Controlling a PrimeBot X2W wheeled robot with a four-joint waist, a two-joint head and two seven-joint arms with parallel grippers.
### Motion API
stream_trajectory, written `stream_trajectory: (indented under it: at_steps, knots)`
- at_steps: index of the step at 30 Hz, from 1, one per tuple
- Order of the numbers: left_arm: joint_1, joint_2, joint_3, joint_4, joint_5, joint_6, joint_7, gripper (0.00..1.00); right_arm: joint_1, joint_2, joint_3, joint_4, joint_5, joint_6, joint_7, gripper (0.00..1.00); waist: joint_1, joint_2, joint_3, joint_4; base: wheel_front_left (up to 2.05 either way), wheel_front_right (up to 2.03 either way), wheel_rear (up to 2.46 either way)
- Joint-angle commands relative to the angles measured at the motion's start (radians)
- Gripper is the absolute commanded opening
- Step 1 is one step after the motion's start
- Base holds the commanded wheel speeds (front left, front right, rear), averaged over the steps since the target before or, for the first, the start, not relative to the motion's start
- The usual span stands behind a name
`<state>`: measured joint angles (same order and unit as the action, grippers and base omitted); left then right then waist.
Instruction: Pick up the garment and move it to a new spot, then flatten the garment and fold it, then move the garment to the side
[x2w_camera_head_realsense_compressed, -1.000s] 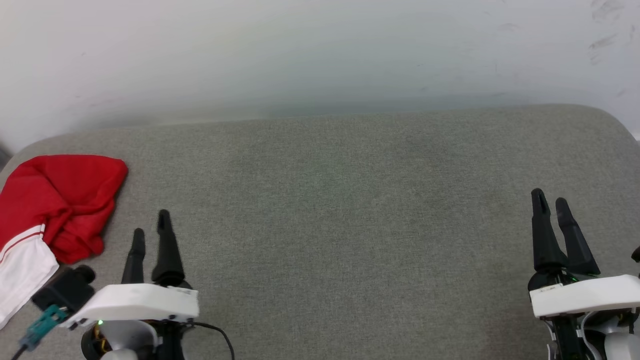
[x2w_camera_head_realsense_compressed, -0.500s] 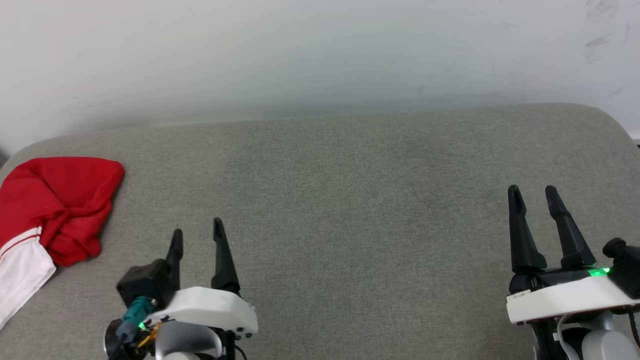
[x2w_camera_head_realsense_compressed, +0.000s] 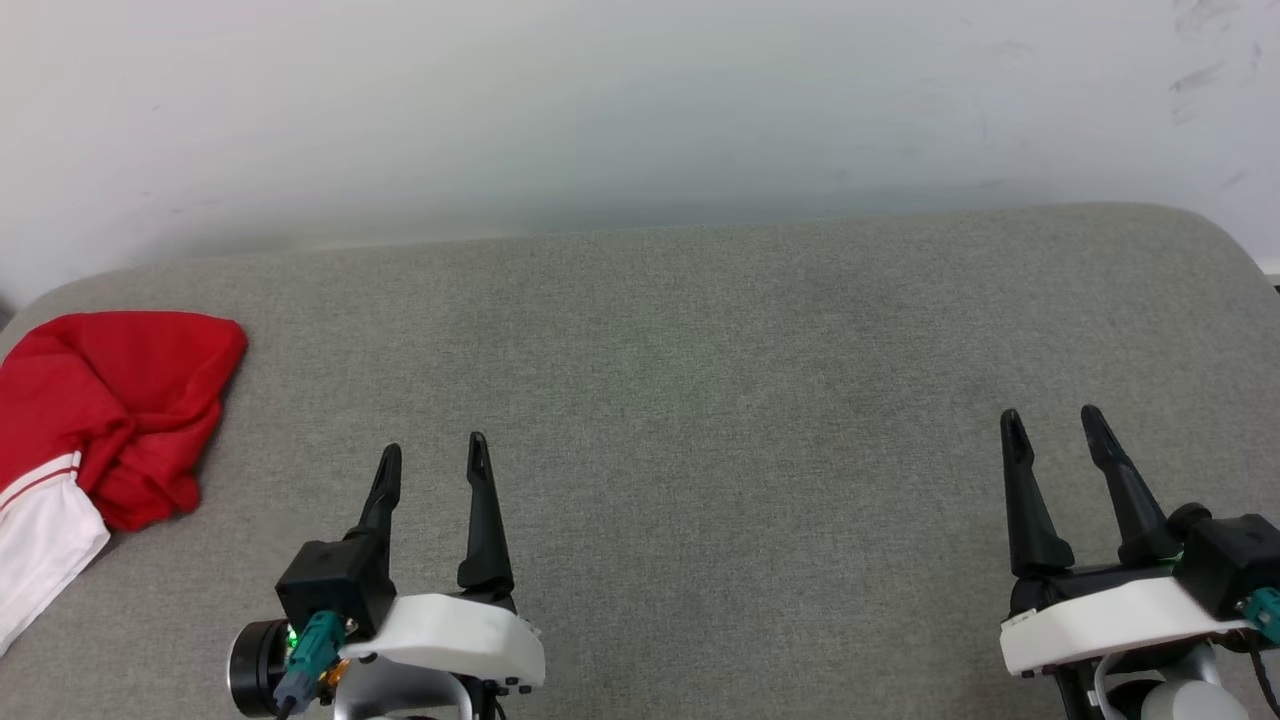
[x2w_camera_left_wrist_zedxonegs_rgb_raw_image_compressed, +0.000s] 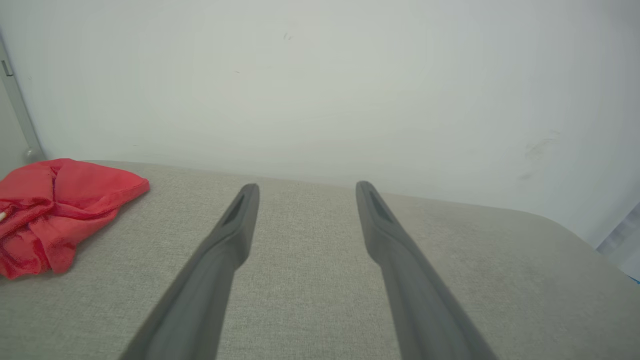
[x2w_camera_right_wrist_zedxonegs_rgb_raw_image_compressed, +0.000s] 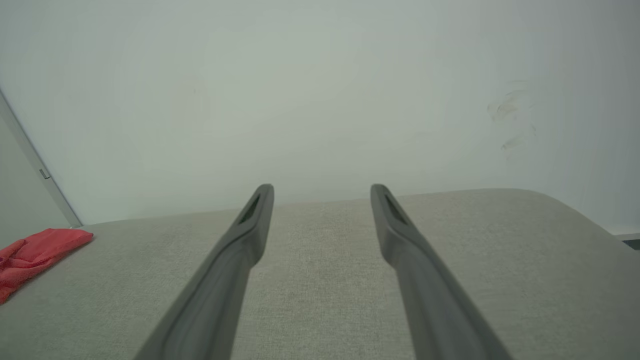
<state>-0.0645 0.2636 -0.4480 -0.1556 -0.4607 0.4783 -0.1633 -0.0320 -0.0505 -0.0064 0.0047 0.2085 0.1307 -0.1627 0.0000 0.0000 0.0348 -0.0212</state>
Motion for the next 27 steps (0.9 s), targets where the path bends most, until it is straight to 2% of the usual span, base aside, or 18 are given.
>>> stream_trajectory:
  at_steps: [1,9,13,18,19,20,22,27]
  knots:
    - [0.003,-0.002,0.001,-0.009,0.025,-0.01,-0.01,1.0,-0.012,0.0,0.001,-0.006,-0.028,0.0,-0.01,1.0,0.0,0.0,0.001,0.001,0.0,0.0,0.0]
    - [0.021,-0.003,-0.004,-0.003,0.128,-0.04,-0.029,1.0,-0.011,0.0,0.009,-0.011,-0.115,0.0,-0.029,1.0,0.0,0.0,0.004,0.001,0.0,0.0,0.0]
    - [0.037,-0.027,0.01,-0.014,0.127,-0.067,-0.038,1.0,-0.009,0.0,0.007,-0.017,-0.12,0.0,-0.038,1.0,0.0,0.0,0.006,0.0,0.0,0.0,0.0]
    - [0.073,-0.079,0.096,-0.027,0.128,-0.155,-0.048,1.0,-0.002,0.0,0.009,-0.009,-0.108,0.0,-0.049,1.0,0.0,0.0,0.008,-0.001,0.0,0.0,0.0]
    - [0.073,-0.079,0.096,-0.027,0.128,-0.155,-0.048,1.0,-0.002,0.0,0.009,-0.009,-0.108,0.0,-0.049,1.0,0.0,0.0,0.008,-0.001,0.0,0.0,0.0]
    - [0.089,-0.11,0.141,-0.027,0.134,-0.194,-0.053,1.0,-0.001,0.0,0.008,-0.006,-0.102,0.0,-0.054,1.0,0.0,0.0,0.008,-0.001,0.0,0.0,0.0]
    - [0.107,-0.144,0.198,-0.024,0.135,-0.237,-0.055,1.0,0.0,0.0,0.012,-0.002,-0.099,0.0,-0.057,1.0,0.0,0.0,0.009,-0.002,0.0,0.0,0.0]
    - [0.138,-0.192,0.295,-0.001,0.182,-0.355,-0.066,1.0,0.007,0.0,0.018,0.007,-0.113,0.0,-0.067,1.0,0.0,0.0,0.013,-0.003,0.0,0.0,0.0]
